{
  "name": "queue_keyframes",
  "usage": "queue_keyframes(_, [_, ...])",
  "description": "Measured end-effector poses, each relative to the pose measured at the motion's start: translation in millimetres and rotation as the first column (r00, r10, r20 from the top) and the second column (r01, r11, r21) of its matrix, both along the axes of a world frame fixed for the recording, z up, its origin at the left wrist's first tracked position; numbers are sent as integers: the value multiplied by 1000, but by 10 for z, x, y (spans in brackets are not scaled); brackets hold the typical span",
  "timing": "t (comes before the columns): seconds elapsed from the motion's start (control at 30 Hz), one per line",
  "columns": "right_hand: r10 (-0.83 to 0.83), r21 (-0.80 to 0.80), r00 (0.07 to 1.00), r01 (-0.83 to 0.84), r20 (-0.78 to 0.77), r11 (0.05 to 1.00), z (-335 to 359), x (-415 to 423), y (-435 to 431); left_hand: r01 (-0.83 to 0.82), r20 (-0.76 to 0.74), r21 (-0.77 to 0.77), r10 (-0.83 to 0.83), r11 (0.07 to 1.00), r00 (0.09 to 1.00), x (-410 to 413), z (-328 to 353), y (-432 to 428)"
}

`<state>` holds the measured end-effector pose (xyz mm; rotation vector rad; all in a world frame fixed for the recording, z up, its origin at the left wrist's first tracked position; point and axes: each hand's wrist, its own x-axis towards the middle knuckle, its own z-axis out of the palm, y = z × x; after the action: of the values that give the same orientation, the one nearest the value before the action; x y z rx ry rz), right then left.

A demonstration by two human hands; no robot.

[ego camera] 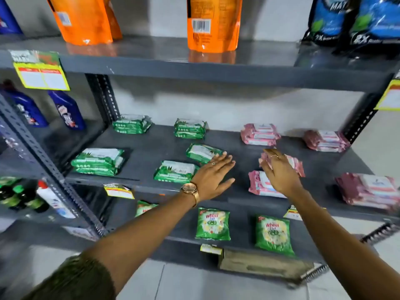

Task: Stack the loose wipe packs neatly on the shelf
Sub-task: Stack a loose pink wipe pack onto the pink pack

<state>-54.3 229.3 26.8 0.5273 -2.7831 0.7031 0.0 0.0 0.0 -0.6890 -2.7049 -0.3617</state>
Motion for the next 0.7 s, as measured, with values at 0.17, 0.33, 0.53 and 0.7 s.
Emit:
queue_keyframes(0.17, [-103, 65, 982, 94, 156, 993, -273, -381, 192, -74, 287, -82, 95, 994, 953, -201, -312, 129])
queue_keyframes(0.33, [-207, 166, 948, 169, 242, 971, -305, -736, 328, -143, 371, -135, 184, 980, 910, -231, -638, 177])
queue_keyframes(0.53, [-236, 274, 896, 136, 375, 952, -263, -1066, 528, -160, 229, -193, 203, 968, 952, -251, -779, 192])
queue_keyframes(0.7, [-245, 368, 884, 91, 399, 925, -117, -1227, 533, -179, 209, -196, 219, 964, 953, -257, -821, 194])
